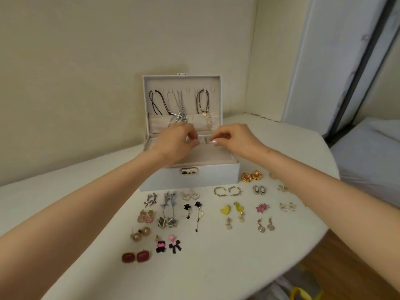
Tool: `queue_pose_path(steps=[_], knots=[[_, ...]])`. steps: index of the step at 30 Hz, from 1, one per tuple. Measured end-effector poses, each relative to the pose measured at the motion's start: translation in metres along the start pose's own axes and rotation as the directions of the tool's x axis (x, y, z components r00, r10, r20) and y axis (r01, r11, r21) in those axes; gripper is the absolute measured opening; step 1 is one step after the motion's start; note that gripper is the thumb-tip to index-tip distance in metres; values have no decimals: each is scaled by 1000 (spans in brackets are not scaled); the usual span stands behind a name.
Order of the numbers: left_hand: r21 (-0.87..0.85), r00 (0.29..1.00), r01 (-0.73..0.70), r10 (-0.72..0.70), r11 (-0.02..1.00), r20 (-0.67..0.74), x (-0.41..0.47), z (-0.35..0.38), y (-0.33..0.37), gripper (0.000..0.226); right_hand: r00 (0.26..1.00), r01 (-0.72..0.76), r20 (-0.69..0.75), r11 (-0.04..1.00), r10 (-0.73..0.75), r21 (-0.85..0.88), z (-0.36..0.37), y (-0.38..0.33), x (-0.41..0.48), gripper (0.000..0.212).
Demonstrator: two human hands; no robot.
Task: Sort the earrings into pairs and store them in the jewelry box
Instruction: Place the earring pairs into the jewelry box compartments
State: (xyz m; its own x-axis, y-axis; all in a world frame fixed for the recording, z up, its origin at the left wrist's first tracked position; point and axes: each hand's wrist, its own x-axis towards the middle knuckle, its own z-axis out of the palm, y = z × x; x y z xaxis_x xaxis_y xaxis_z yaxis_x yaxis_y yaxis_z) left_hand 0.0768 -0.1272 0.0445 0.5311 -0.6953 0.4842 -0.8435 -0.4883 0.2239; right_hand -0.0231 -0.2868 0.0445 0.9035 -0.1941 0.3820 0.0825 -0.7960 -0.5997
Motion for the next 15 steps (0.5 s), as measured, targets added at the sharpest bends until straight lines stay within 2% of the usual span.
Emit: queue_pose_path(steps=[7,12,15], knots=[[-100,976,-164,177,981,130,2,23,64,23,995,-93,-49,994,91,-55,-43,32,-46,12],[101,933,-297,266,950,241,9,49,92,34,985,-160,31,960,172,-230,-50,52,-58,18],[243,916,-325,239,914,323,13,63,99,38,973,-142,116,909,202,-392,-41,59,-60,26]])
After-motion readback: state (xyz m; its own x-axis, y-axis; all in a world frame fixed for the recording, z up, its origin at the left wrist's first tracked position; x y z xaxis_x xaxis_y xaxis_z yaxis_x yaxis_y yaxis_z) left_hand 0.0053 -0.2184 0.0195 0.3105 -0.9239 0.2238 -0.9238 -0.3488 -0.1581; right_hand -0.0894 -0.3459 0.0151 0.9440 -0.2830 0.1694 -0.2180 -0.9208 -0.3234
